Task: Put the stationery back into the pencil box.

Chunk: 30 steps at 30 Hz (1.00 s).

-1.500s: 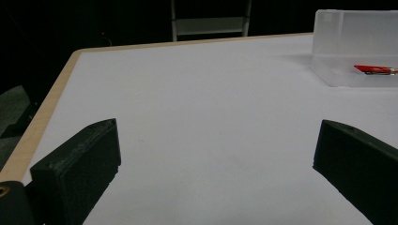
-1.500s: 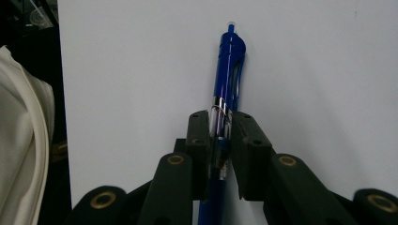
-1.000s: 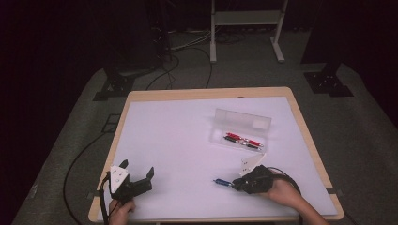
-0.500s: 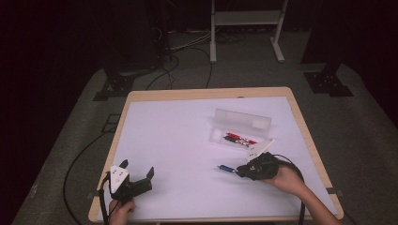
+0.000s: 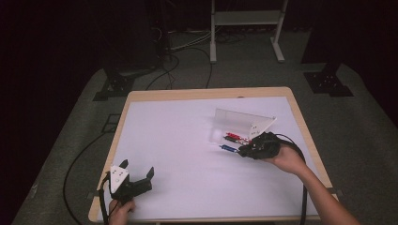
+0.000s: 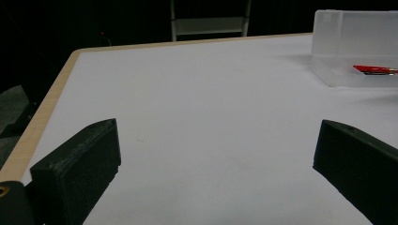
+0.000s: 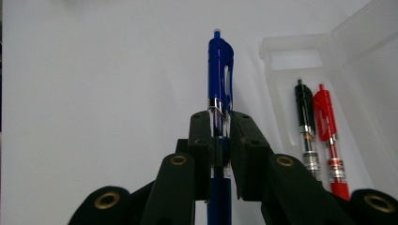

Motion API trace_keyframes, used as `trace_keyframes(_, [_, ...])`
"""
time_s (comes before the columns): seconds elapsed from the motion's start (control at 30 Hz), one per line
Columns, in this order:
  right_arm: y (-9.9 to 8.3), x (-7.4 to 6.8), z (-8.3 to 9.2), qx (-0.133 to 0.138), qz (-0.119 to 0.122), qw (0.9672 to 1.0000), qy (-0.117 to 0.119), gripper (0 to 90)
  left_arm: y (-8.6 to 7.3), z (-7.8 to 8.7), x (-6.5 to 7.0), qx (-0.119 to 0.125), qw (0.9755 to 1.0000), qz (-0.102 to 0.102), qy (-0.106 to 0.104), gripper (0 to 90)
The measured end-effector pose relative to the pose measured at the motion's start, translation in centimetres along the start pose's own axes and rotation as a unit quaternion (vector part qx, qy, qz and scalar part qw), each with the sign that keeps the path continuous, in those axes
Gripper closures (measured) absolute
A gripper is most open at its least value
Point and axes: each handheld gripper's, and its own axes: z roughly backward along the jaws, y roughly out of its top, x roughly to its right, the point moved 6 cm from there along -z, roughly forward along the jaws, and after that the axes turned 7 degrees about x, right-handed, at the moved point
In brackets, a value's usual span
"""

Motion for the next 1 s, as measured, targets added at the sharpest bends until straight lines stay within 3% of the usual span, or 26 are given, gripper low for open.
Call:
trace_keyframes(0.43, [0.7, 2.8, -0.8, -0.009, -0.006, 0.9998, -0.014, 78.2, 0.0, 0.0, 0.0, 0.0, 1.0, 0.0, -0.001, 0.4])
trace_keyframes(1.0, [-1.0, 6.4, -1.8, -0.024, -0.045, 0.998, -0.038, 78.2, 0.0, 0.0, 0.0, 0.0, 1.0, 0.0, -0.002, 0.4])
